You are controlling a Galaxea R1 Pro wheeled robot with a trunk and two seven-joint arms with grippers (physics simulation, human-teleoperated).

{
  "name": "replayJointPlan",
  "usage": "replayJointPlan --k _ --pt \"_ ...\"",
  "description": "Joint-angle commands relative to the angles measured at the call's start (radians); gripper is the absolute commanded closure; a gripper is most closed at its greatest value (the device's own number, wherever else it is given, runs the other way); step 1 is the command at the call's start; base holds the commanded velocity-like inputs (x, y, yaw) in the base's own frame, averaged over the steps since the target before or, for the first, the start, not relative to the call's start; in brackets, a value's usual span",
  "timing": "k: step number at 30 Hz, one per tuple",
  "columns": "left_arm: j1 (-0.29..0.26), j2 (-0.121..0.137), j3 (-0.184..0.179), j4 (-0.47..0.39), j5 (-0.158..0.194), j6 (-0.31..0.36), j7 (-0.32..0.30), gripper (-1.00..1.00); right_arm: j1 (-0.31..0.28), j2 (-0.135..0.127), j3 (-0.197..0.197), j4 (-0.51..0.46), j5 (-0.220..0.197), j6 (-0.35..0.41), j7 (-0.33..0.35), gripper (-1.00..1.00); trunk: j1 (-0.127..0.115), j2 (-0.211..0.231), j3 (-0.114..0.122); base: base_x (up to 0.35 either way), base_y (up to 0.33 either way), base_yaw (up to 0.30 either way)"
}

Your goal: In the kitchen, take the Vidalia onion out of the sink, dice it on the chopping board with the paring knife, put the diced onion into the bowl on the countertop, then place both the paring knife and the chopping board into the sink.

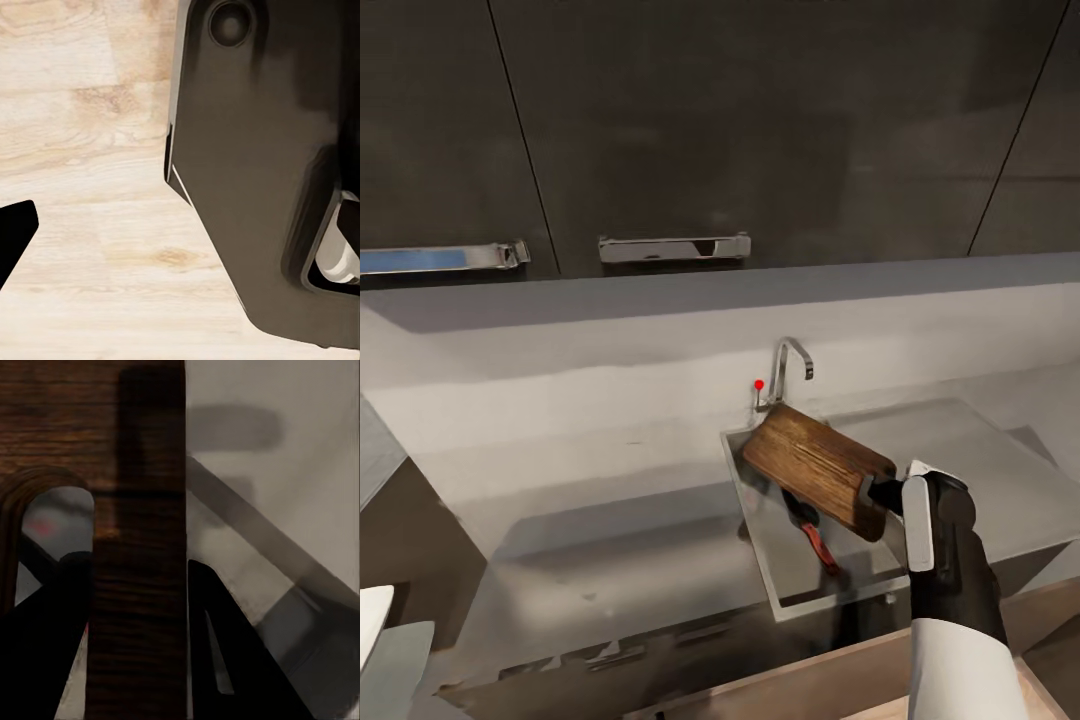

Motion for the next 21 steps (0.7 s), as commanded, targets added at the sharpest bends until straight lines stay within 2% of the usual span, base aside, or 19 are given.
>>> replayJointPlan --k 1,5,7,9,17,21 --pt "-0.001 0.000 0.004 0.001 0.006 -0.003 0.000 -1.00 -0.001 0.001 -0.002 0.000 -0.017 0.003 -0.014 1.00 0.001 -0.002 -0.002 0.000 0.000 0.000" --pt "-0.001 0.000 0.004 0.001 0.006 -0.003 0.000 -1.00 -0.001 0.001 -0.002 0.001 -0.109 0.001 -0.076 1.00 0.001 -0.002 -0.002 0.000 0.000 0.000" --pt "-0.001 0.000 0.006 0.001 0.006 -0.003 0.000 -1.00 -0.001 0.001 -0.002 0.002 -0.174 -0.005 -0.129 1.00 0.001 -0.002 -0.002 0.000 0.000 0.000" --pt "-0.001 0.000 0.006 0.001 0.006 -0.003 0.001 -1.00 -0.001 0.001 -0.002 0.002 -0.199 -0.007 -0.158 1.00 0.001 -0.002 -0.002 -0.014 0.025 0.000" --pt "-0.001 0.001 0.006 0.001 0.006 -0.003 0.001 -1.00 -0.001 0.001 -0.002 0.002 -0.219 -0.010 -0.228 1.00 0.001 -0.002 -0.002 -0.068 0.102 0.000" --pt "-0.001 0.001 0.006 0.001 0.006 -0.003 0.000 -1.00 -0.001 0.001 -0.002 0.002 -0.221 -0.048 -0.251 1.00 0.001 -0.002 -0.002 -0.002 0.004 0.000"
